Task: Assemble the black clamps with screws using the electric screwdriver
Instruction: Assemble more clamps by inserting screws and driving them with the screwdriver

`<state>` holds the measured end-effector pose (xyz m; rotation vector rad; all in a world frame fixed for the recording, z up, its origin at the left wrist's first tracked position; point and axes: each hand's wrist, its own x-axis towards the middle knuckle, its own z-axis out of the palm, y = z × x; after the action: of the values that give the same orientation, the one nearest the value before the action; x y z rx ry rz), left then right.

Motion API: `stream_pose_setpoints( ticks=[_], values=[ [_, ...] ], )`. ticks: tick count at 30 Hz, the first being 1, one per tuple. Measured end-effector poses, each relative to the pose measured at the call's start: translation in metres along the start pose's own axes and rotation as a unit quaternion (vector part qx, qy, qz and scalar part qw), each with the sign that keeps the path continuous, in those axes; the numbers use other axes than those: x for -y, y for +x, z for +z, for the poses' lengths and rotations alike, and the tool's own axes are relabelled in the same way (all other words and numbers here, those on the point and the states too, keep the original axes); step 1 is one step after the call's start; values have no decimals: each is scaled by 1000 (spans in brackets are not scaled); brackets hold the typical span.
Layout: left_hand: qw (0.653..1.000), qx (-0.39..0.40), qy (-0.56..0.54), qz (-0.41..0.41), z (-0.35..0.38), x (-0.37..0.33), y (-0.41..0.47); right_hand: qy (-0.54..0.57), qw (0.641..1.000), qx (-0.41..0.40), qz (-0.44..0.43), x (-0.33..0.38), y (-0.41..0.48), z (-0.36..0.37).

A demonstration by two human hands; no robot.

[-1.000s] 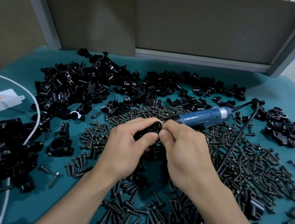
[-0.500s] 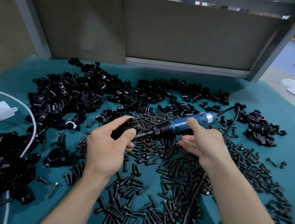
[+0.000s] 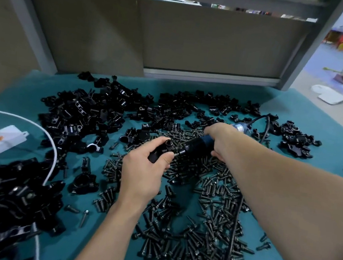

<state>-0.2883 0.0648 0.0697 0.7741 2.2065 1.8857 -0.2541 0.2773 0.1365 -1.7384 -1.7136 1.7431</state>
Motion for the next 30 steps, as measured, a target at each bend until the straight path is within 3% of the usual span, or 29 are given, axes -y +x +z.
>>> stream_pose_setpoints(
  ticks=[7,11,14,17,30],
  values=[
    [999,-19,-22,-35,-5,6,7,230,970,-66,-28,-8,-10,-14],
    [999,-15,-19,-44,-5,9,8,466,882,19,-70,-15,-31,-34],
    [998,-4,-22,-51,-3,8,5,565,812,104,-105,-15,-40,-36],
    [998,11,-12,-55,3,5,1,590,791,111,-119,-13,-38,-24],
    [991,-29,-62,-111,11,5,4,606,764,81,-209,-9,-19,0]
  ],
)
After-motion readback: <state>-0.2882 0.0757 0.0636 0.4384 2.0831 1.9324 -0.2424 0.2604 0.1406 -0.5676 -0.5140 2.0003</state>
